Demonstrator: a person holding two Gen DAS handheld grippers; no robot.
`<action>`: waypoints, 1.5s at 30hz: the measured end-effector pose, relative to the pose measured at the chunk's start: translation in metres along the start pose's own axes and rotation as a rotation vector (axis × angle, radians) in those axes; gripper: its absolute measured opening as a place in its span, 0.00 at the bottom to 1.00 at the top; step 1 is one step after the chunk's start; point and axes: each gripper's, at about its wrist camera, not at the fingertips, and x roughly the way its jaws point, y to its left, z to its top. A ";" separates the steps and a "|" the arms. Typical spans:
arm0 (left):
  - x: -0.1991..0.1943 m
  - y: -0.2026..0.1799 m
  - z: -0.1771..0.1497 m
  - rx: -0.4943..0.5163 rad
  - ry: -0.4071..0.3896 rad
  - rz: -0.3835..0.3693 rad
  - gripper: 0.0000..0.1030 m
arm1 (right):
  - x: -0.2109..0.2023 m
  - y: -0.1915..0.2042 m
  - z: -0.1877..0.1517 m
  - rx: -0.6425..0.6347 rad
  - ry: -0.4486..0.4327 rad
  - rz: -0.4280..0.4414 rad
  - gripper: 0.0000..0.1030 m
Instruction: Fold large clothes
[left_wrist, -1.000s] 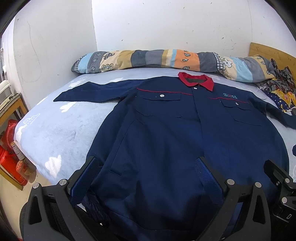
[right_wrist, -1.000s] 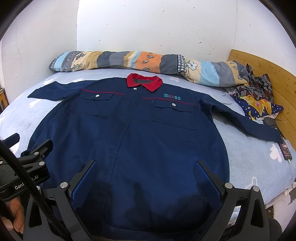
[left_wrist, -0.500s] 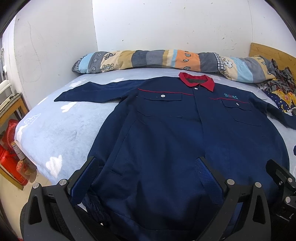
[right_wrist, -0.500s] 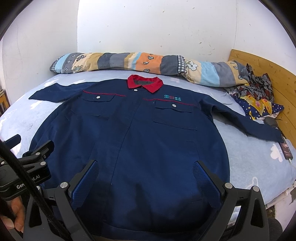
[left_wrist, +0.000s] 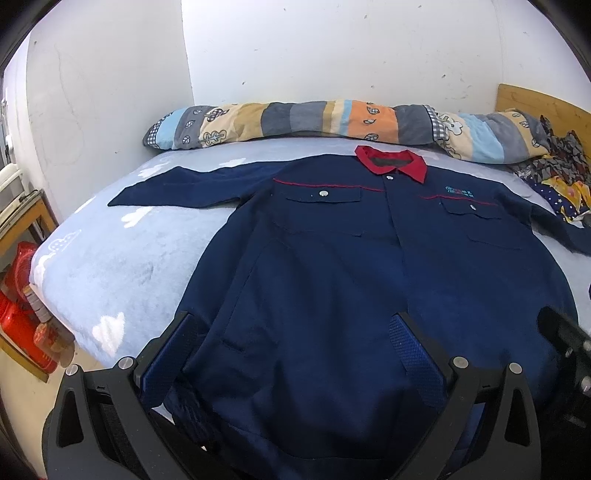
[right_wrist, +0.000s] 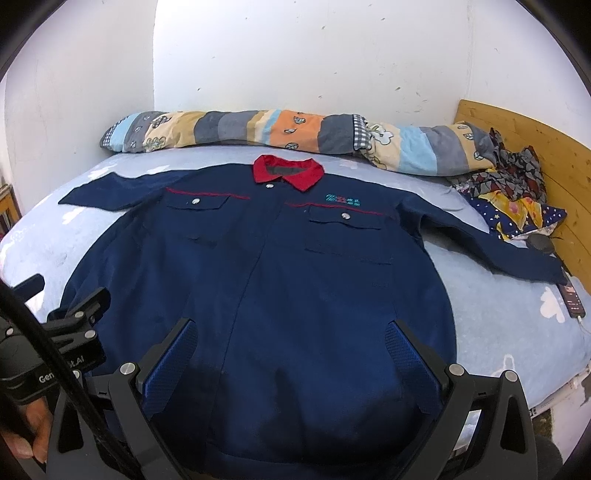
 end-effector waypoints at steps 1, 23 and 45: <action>-0.002 -0.002 0.000 0.015 -0.013 0.009 1.00 | -0.001 -0.004 0.003 0.013 -0.004 0.004 1.00; 0.067 -0.035 0.155 0.083 -0.130 -0.101 1.00 | 0.013 -0.309 0.084 0.692 -0.054 0.011 0.92; 0.125 -0.026 0.155 -0.001 0.060 -0.176 1.00 | 0.066 -0.548 -0.003 1.132 -0.052 -0.216 0.45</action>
